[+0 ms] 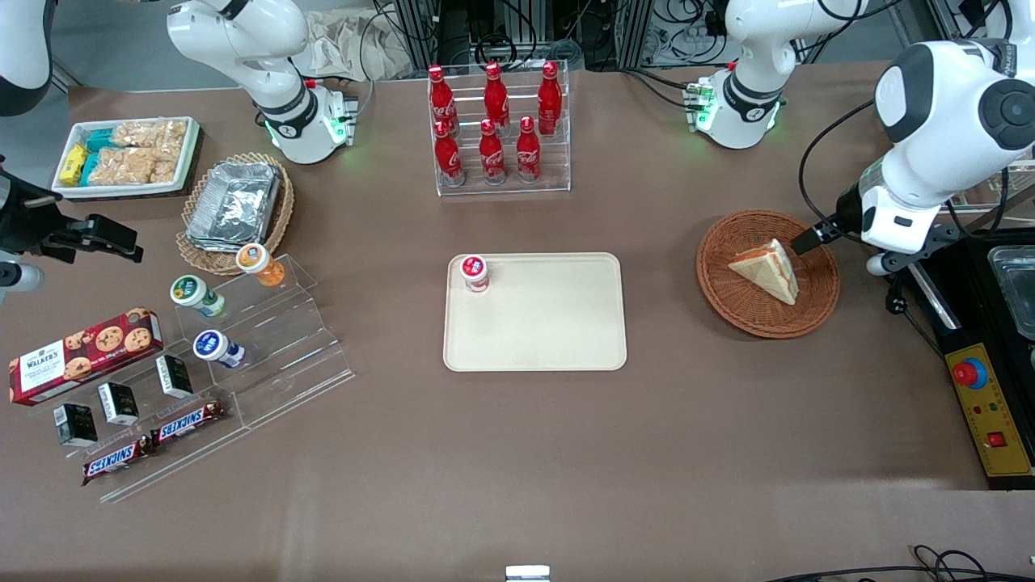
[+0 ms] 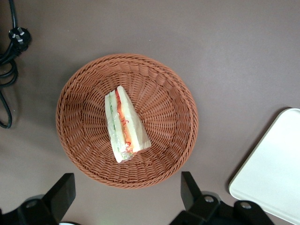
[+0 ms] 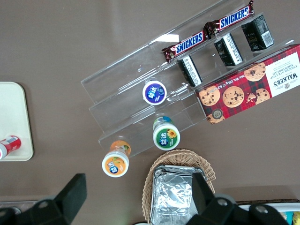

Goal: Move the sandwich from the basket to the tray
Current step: 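Lower the open left gripper around the sandwich wedge, then close the left gripper on the sandwich and lift it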

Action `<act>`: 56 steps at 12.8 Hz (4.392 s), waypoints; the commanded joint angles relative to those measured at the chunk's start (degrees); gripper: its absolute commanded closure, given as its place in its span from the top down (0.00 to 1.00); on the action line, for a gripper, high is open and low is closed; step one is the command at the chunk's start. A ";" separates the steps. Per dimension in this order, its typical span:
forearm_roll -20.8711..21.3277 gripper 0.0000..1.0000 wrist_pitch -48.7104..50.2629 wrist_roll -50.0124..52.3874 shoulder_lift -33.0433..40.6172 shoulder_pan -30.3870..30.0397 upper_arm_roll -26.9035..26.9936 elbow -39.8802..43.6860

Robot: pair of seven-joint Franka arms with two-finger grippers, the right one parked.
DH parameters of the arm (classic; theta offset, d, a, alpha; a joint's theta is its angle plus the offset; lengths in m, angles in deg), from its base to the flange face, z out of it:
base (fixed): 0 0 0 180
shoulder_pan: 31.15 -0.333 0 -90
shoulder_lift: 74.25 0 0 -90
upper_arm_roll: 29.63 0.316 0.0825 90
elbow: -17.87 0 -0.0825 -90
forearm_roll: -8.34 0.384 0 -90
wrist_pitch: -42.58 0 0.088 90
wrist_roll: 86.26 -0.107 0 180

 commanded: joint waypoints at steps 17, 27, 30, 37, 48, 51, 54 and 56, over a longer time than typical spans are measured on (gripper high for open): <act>-5.87 1.00 -2.32 4.67 -7.27 -0.61 0.74 -2.82; -9.91 1.00 -7.60 14.61 -16.40 -4.22 1.97 -4.85; -9.91 1.00 -7.86 14.61 -19.22 -4.84 2.06 -4.76; -9.91 1.00 -9.62 14.61 -24.05 -4.66 2.06 -4.68; -12.11 0.35 -8.40 14.52 -22.49 -4.31 1.97 -3.97; -11.15 0.36 -2.44 13.99 -18.54 -4.40 2.06 -1.79; -10.88 0.36 5.91 13.90 -15.45 -4.05 1.71 4.44; -9.13 0.36 8.56 13.82 -14.13 -2.74 1.10 8.49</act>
